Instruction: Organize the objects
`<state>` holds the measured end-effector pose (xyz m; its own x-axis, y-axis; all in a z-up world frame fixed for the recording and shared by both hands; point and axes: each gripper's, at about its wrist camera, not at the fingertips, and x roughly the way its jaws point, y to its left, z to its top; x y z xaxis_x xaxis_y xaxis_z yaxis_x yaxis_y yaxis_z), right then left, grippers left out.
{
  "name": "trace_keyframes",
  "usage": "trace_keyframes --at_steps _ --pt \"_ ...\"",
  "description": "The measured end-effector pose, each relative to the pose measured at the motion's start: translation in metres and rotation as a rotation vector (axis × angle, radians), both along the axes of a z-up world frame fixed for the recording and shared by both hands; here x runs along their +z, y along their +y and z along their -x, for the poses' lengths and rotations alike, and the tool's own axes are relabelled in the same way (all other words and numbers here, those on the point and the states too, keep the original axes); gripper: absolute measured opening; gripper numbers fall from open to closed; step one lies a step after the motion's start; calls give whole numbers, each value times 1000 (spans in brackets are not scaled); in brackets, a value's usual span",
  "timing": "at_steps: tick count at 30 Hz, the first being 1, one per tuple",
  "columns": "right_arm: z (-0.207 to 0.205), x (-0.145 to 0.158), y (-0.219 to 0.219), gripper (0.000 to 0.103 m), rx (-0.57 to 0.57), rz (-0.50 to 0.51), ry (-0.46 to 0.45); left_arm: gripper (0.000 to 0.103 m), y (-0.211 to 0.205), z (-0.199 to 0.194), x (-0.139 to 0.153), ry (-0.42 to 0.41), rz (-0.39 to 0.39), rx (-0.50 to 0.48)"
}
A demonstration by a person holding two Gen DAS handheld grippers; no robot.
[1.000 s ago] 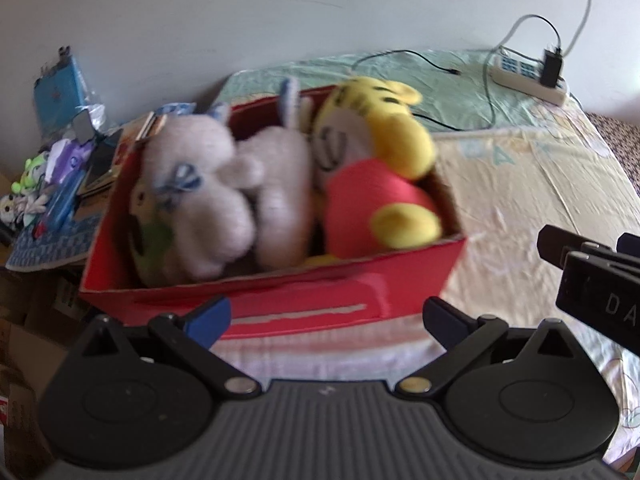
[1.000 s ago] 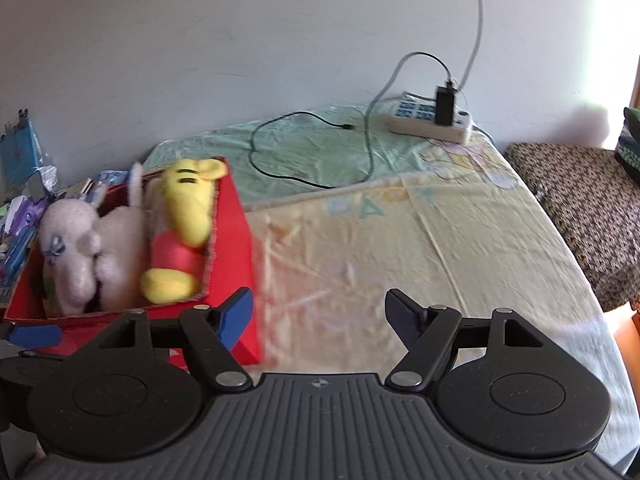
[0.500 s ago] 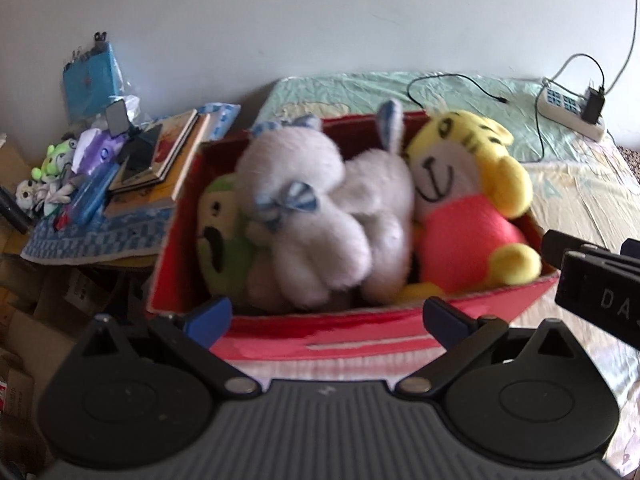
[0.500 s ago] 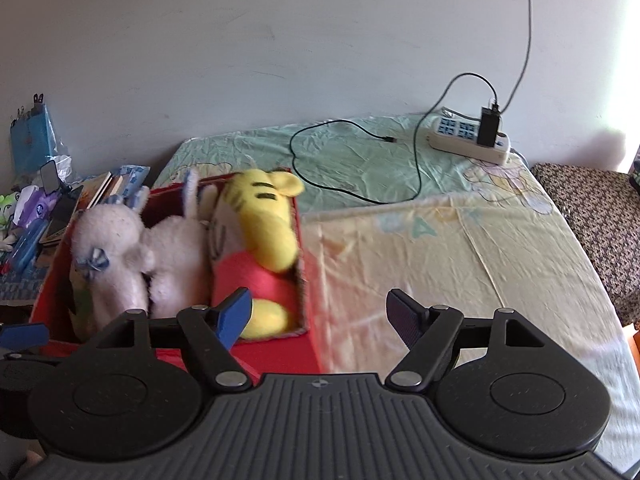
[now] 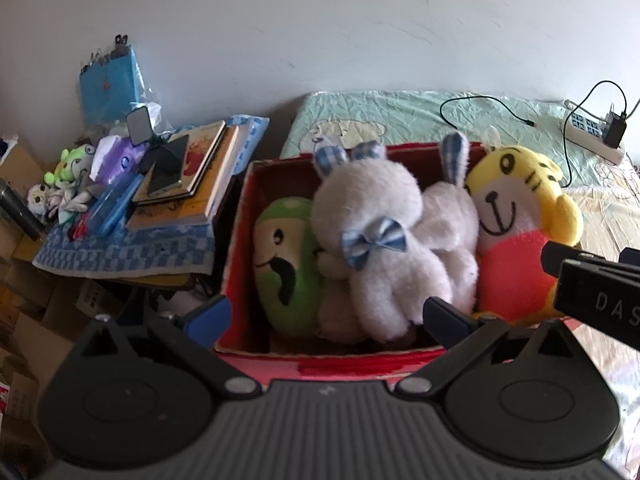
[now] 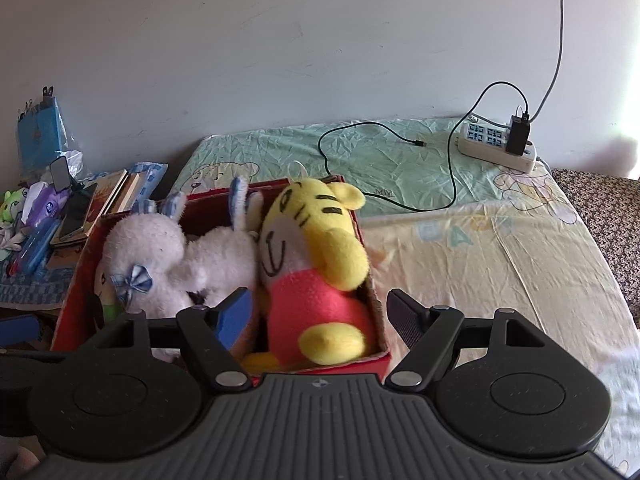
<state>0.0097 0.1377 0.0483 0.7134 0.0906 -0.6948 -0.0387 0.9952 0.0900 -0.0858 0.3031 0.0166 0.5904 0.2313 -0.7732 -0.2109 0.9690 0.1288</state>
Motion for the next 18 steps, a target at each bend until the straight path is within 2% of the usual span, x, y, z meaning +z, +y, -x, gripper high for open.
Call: trace_keyframes --at_steps 18 --pt "-1 -6 30 77 0 -9 4 102 21 -1 -9 0 4 -14"
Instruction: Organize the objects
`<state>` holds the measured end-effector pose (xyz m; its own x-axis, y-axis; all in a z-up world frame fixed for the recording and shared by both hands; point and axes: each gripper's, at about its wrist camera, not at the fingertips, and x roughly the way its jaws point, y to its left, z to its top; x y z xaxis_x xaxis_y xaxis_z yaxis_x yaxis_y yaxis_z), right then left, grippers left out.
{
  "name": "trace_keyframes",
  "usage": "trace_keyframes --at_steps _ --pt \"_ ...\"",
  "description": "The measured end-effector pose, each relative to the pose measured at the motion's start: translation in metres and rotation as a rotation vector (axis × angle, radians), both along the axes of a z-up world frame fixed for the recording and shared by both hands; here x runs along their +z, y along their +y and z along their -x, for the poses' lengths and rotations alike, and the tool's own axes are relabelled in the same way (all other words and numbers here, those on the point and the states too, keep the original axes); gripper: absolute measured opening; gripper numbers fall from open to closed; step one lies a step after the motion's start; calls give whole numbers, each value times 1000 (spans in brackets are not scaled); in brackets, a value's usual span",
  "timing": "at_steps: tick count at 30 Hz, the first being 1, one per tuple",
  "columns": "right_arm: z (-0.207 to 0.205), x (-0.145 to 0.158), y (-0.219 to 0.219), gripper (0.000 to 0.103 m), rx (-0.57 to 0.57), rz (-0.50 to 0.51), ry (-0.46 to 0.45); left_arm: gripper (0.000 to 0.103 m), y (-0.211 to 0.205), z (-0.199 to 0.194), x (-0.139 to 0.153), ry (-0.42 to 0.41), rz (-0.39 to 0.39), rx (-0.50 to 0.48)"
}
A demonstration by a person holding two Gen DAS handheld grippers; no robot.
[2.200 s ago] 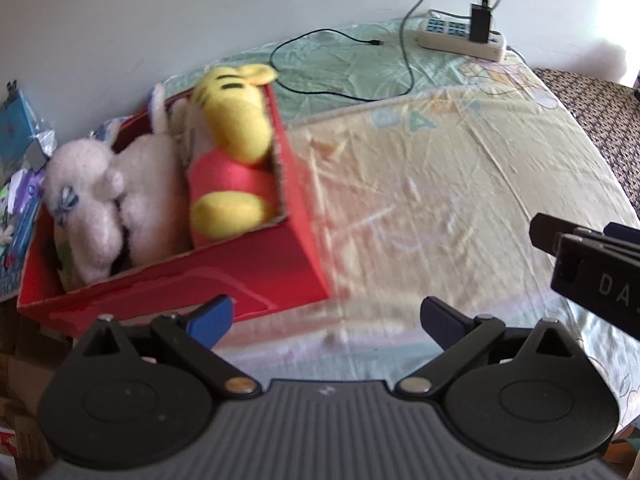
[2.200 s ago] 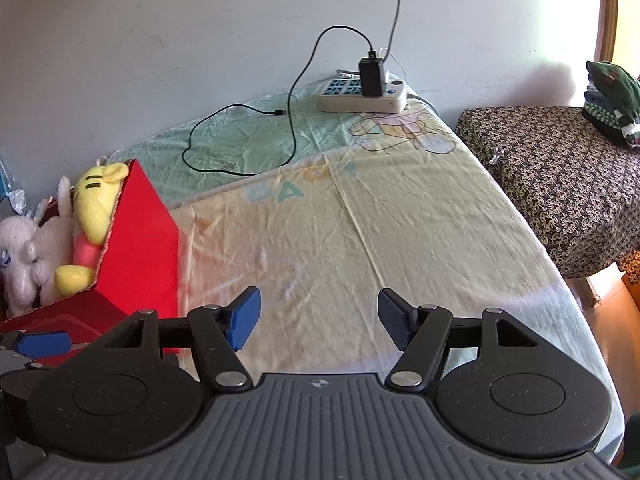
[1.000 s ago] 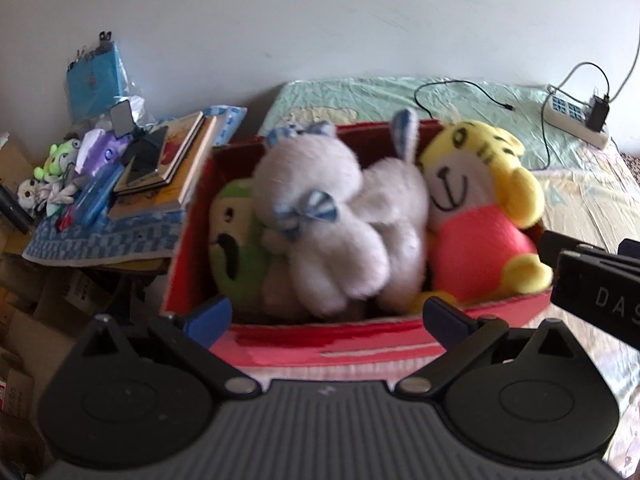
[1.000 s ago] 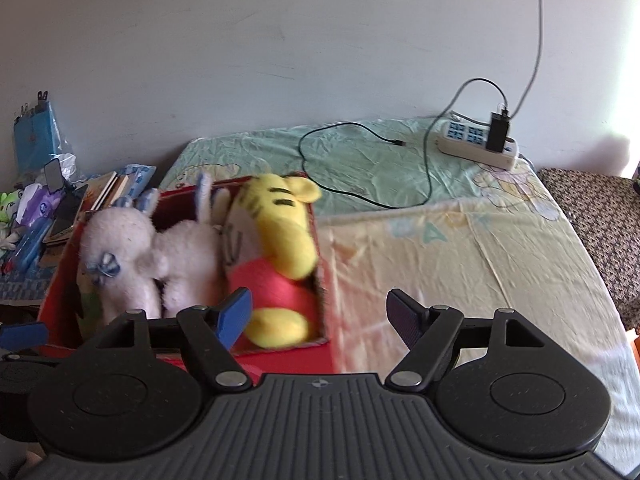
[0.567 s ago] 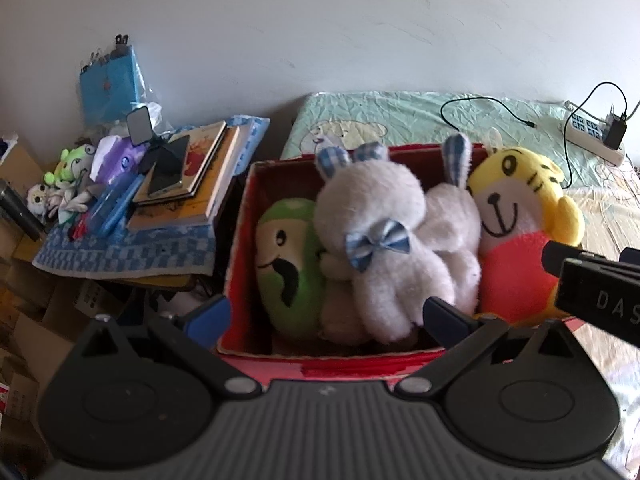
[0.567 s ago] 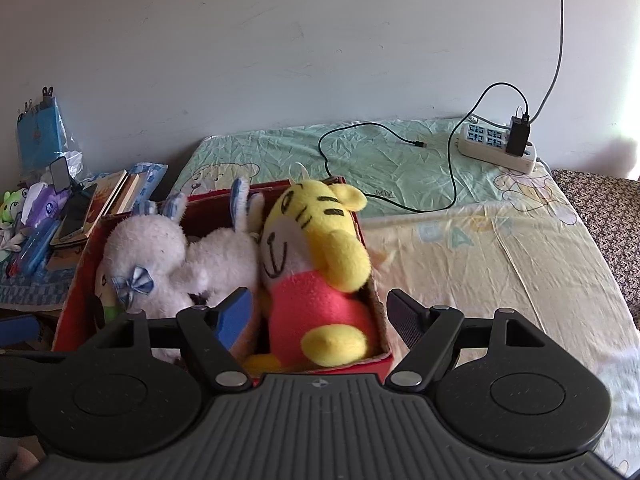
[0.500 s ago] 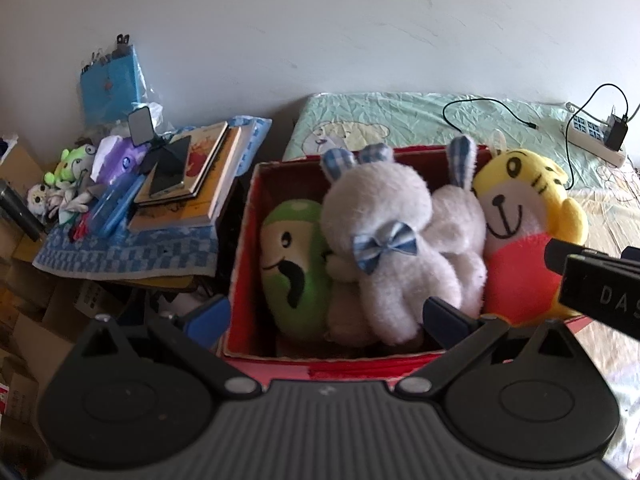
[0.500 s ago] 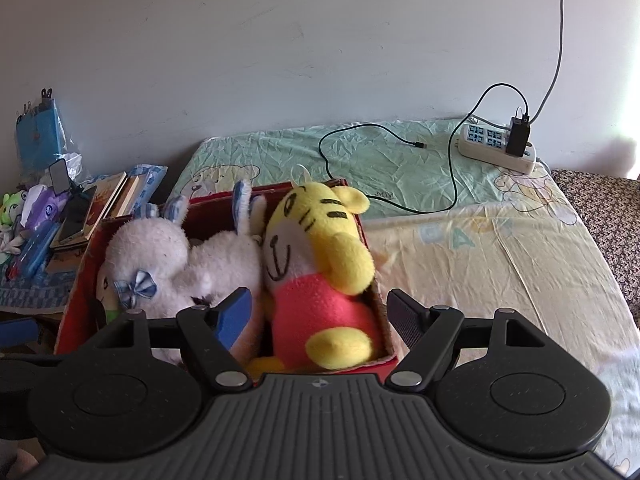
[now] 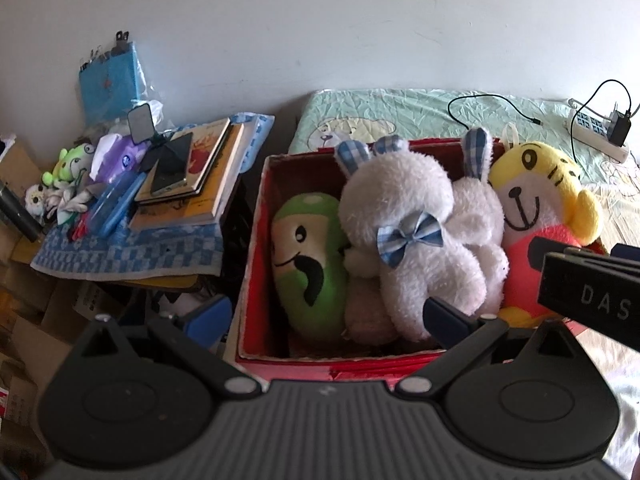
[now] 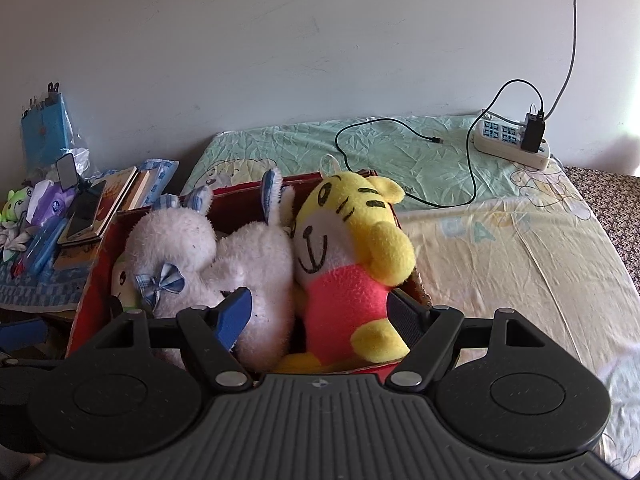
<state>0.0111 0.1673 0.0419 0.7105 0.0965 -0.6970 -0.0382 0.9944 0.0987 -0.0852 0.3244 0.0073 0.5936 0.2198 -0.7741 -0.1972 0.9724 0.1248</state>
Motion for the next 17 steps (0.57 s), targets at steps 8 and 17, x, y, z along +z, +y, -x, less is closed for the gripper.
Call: trace_keyframes --at_steps 8,17 --pt "-4 -3 1 77 -10 -5 -3 102 4 -10 -5 11 22 -12" --pt "-13 -7 -3 77 -24 -21 8 100 5 -18 -7 5 40 -19"
